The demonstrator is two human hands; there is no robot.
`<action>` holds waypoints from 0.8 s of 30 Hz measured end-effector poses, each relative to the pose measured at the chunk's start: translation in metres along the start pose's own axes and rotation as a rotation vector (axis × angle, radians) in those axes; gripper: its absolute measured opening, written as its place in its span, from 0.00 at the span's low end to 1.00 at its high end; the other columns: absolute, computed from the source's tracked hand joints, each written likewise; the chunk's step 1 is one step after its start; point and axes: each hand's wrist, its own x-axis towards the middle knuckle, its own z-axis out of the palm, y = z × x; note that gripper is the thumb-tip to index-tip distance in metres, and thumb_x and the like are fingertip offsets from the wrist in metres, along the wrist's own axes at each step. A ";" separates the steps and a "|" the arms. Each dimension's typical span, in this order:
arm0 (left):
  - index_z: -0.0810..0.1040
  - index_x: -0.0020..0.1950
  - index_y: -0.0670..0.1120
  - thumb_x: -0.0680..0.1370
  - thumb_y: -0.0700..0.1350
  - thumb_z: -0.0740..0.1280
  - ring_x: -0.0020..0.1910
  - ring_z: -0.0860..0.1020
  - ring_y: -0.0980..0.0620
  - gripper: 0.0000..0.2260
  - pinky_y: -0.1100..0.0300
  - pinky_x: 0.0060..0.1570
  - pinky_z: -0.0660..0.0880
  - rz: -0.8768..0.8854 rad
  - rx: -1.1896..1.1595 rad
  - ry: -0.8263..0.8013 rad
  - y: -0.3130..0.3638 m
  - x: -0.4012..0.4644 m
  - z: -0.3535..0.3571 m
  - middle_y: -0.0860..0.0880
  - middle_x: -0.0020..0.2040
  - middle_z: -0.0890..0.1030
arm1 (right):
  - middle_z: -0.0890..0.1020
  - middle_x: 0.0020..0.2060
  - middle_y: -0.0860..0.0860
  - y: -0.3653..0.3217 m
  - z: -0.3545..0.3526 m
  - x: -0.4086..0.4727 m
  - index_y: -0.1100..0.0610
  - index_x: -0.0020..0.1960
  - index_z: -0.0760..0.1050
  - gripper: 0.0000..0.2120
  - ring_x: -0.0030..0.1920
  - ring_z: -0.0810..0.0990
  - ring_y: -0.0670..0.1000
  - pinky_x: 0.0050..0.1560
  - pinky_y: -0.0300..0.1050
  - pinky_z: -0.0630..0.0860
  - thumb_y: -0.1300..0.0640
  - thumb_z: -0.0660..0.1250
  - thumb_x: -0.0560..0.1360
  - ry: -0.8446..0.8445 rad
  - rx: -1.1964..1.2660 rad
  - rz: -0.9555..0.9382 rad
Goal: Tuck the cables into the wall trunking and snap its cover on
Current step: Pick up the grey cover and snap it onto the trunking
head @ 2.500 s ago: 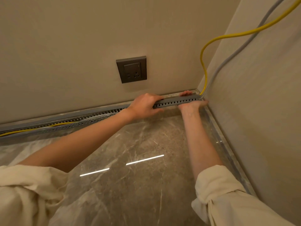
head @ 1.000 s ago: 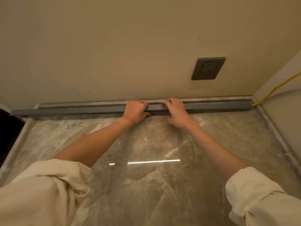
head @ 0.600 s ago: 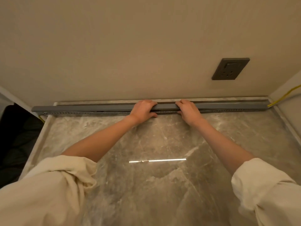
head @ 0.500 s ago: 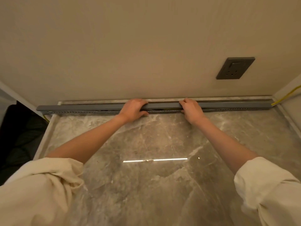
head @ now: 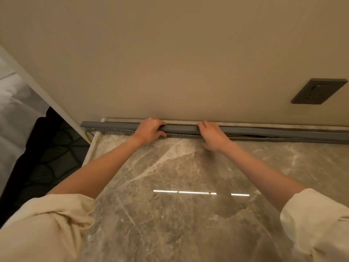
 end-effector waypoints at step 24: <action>0.78 0.57 0.41 0.74 0.46 0.70 0.53 0.77 0.43 0.14 0.49 0.54 0.74 -0.138 0.038 -0.031 -0.140 -0.064 -0.062 0.42 0.53 0.82 | 0.80 0.46 0.57 -0.110 -0.018 0.087 0.60 0.46 0.75 0.05 0.53 0.78 0.60 0.48 0.48 0.70 0.65 0.66 0.71 -0.220 -0.139 -0.006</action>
